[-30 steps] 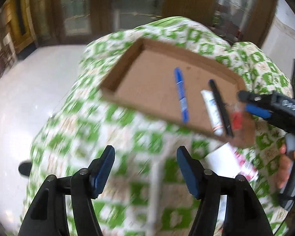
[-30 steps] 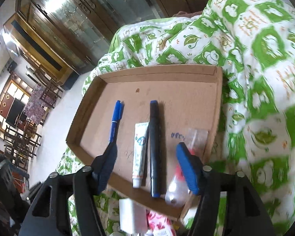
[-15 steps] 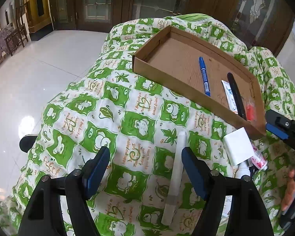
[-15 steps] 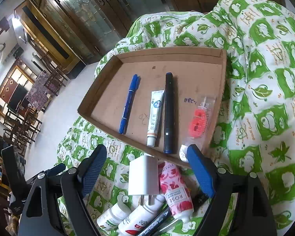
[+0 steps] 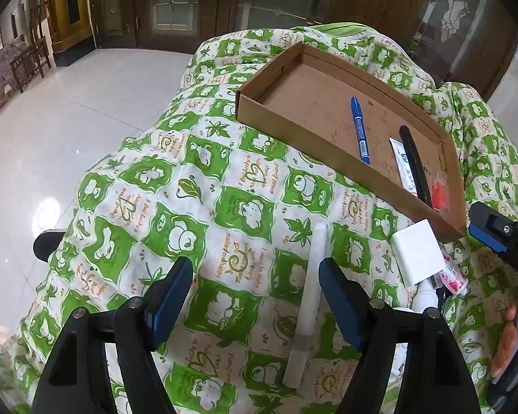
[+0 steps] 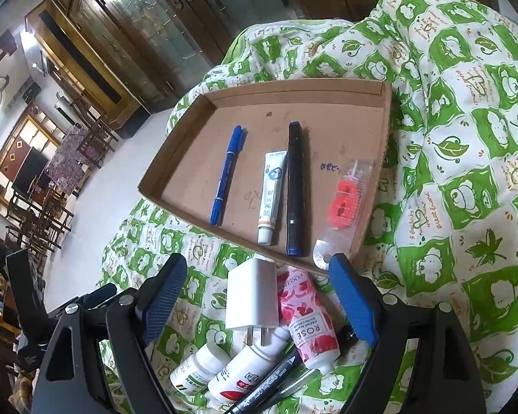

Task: Organize rigid objects
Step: 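Grasp the white pen with the left tool while the right tool grasps the white charger plug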

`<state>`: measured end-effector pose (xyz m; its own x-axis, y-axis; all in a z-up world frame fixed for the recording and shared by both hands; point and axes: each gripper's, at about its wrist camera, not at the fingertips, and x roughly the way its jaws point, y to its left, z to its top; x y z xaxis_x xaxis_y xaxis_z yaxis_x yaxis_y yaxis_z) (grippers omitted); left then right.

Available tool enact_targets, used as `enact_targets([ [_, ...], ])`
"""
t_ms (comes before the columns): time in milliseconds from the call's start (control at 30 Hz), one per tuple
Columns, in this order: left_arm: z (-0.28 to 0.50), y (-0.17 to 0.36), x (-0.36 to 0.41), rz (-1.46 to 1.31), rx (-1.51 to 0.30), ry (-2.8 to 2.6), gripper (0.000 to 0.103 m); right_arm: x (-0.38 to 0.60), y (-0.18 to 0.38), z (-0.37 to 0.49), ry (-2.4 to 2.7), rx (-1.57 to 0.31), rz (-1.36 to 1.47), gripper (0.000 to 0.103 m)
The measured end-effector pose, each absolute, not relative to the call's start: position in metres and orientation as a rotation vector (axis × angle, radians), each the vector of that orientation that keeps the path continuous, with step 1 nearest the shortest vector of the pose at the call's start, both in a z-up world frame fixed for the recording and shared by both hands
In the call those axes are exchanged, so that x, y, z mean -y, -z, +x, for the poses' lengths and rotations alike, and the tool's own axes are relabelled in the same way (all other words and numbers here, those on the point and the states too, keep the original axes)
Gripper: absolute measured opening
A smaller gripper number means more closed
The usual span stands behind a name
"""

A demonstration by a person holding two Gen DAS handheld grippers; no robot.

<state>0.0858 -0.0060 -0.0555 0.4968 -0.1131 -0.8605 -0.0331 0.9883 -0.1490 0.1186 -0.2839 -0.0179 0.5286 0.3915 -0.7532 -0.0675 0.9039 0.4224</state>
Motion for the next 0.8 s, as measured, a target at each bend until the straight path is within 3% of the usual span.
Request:
enact_targets([
  [367, 0.086, 0.060, 0.032, -0.079, -1.070, 0.145, 0.076, 0.279, 0.023, 0.124, -0.311, -1.014, 0.371, 0.084],
  [400, 0.086, 0.060, 0.036, -0.058, -1.070, 0.158, 0.072, 0.278, 0.023, 0.124, -0.318, -1.016, 0.367, 0.084],
  [467, 0.085, 0.064, 0.047, -0.012, -1.088, 0.200, 0.032, 0.273, 0.023, 0.124, -0.339, -1.025, 0.350, 0.084],
  [533, 0.087, 0.073, 0.055, 0.019, -1.136, 0.235, 0.013, 0.267, 0.025, 0.125, -0.370, -1.044, 0.339, 0.072],
  [600, 0.087, 0.078, 0.060, 0.044, -1.158, 0.237, 0.013, 0.262, 0.028, 0.125, -0.391, -1.068, 0.332, 0.062],
  [800, 0.089, 0.074, 0.048, -0.001, -1.154, 0.207, 0.012, 0.256, 0.053, 0.134, -0.368, -1.179, 0.322, 0.062],
])
